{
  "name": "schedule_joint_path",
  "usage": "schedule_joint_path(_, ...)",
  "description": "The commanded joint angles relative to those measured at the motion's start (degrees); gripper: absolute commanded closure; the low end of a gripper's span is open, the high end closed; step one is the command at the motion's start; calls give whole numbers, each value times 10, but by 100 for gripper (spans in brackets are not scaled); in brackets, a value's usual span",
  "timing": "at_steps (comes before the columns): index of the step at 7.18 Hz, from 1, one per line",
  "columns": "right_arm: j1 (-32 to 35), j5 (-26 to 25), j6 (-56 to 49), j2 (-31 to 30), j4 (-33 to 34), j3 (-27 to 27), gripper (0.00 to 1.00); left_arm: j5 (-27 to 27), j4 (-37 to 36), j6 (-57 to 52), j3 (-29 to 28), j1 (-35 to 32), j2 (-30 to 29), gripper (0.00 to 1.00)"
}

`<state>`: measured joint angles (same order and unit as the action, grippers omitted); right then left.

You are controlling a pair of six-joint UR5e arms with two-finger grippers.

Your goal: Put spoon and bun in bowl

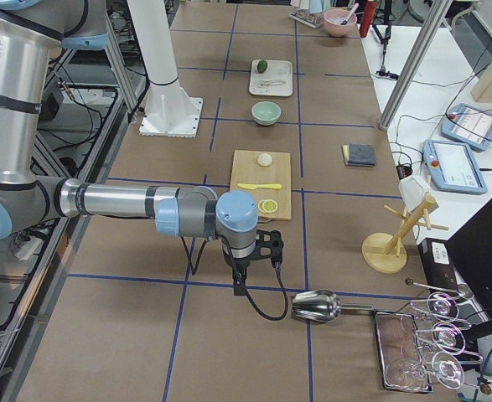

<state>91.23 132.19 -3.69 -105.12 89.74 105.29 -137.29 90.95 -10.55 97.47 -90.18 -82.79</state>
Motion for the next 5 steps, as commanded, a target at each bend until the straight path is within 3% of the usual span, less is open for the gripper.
schedule_joint_path(1,-1,1,3,0,-1,1,0,0,-1,0,0,0,-8,0)
schedule_joint_path(4,-11,2,7,45,0,4,0,4,20,0,18,8,-9,0)
schedule_joint_path(5,-21,-3,6,78,-1,-1,0,5,46,3,19,38,-14,0)
